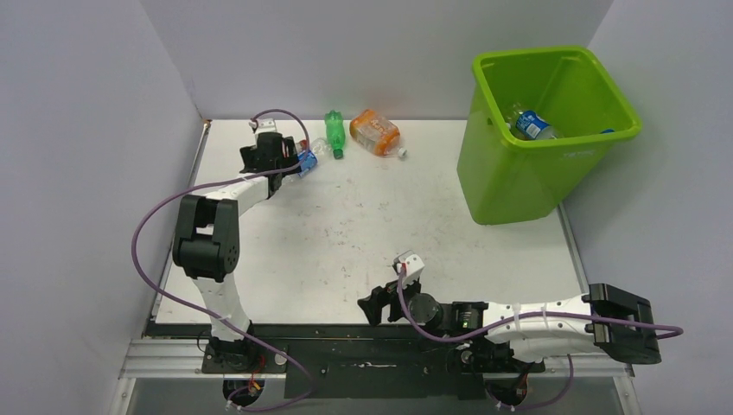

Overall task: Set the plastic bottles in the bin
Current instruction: Pick up the plastic bottle at the center of the board.

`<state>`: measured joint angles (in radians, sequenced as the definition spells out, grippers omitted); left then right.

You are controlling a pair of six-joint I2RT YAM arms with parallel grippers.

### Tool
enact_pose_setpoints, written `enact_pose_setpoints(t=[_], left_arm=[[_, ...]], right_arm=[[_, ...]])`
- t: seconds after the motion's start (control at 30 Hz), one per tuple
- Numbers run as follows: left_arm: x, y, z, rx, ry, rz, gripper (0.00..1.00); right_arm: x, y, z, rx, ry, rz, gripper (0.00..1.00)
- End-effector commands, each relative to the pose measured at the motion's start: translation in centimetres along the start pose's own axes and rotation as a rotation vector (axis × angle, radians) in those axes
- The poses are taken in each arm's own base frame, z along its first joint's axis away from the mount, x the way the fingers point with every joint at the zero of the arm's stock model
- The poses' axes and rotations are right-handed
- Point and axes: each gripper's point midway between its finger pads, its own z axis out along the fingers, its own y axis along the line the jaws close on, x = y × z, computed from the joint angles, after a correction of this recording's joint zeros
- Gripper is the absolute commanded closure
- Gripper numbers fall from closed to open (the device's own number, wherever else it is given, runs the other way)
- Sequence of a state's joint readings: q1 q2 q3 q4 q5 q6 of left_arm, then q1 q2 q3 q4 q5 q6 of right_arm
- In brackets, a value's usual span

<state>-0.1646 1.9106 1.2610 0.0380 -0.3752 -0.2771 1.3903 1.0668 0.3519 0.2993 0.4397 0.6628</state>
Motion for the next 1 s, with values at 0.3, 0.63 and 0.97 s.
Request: enact_pose_setpoints(t=[0.3, 0.63, 0.97], left_arm=[[-2.9, -3.0, 1.0, 0.155, -0.052, -0.097, 0.04], [1.0, -5.2, 2.2, 0.227, 0.136, -0.148, 0.01], [2.4, -7.8, 0.8, 0.339, 0.162, -0.191, 0.06]], right_arm=[[-1.6, -0.3, -0.2, 0.027, -0.073, 0.023, 0.1], [-2.5, 0.5, -0.4, 0.002, -0.089, 0.052, 0.1], [-3.6, 0.2, -1.4, 0.004, -0.114, 0.065, 0.09]])
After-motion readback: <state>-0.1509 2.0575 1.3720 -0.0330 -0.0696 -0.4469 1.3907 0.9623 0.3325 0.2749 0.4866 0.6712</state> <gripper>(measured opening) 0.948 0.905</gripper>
